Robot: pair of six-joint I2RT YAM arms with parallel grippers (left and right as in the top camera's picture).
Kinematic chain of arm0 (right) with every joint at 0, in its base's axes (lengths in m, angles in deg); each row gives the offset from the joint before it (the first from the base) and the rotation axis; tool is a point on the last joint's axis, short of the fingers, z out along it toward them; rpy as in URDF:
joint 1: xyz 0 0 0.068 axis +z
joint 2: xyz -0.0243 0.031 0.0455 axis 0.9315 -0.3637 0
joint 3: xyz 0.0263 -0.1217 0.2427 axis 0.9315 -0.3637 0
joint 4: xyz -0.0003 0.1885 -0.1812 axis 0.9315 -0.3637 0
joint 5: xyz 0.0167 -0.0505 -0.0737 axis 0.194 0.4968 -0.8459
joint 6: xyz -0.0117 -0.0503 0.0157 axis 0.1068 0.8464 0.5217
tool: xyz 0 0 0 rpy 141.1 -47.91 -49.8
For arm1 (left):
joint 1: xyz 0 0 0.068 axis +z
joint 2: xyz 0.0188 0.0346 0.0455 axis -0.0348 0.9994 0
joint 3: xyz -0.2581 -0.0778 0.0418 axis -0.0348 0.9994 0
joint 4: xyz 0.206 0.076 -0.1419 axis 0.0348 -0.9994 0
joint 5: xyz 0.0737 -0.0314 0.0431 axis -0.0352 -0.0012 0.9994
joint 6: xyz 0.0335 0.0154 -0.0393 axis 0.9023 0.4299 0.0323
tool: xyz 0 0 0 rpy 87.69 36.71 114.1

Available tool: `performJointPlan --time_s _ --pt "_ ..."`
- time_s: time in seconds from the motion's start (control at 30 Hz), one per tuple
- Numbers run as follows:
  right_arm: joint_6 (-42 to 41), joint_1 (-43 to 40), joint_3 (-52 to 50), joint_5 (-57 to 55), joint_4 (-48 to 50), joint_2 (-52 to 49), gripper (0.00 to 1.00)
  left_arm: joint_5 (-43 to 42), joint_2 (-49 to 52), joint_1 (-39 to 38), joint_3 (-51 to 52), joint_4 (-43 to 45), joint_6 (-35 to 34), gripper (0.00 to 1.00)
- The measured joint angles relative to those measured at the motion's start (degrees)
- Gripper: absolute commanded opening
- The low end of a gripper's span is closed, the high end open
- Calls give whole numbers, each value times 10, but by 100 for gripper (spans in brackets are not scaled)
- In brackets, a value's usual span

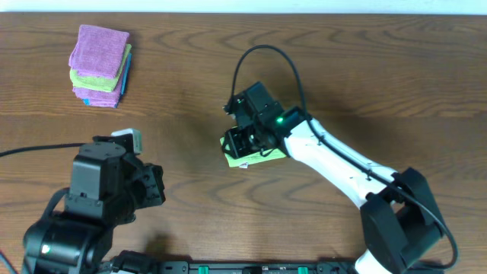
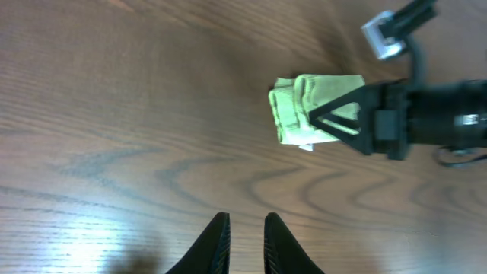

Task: Fold the cloth

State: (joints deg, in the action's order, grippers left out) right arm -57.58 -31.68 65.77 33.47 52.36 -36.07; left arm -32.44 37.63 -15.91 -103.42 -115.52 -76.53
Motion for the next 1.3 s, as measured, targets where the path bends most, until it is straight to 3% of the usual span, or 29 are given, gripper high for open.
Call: performJointPlan --time_s 0.13,0.2,0.27,0.3,0.47,0.57,0.93,1.3 --pt "1 -19 0 -68 -40 0 34 -4 11 0 58 56 1 33" --pt "3 -20 0 -104 -47 0 27 -15 22 0 96 92 -2 47" --pt "4 -19 0 -141 -49 0 9 -30 36 0 136 135 -12 59" --pt "-1 -19 0 -164 -52 0 1 -47 45 0 169 181 -21 73" --pt "-10 -41 0 -249 -73 0 1 -131 117 0 254 348 -58 93" --pt "-12 -78 0 -263 -78 0 1 -169 172 0 269 413 -78 98" --pt "-14 -143 -4 -270 -66 -24 1 -239 381 -36 273 627 -165 95" --pt "-14 -143 -6 -233 -39 -102 1 -261 461 -47 273 713 -224 95"
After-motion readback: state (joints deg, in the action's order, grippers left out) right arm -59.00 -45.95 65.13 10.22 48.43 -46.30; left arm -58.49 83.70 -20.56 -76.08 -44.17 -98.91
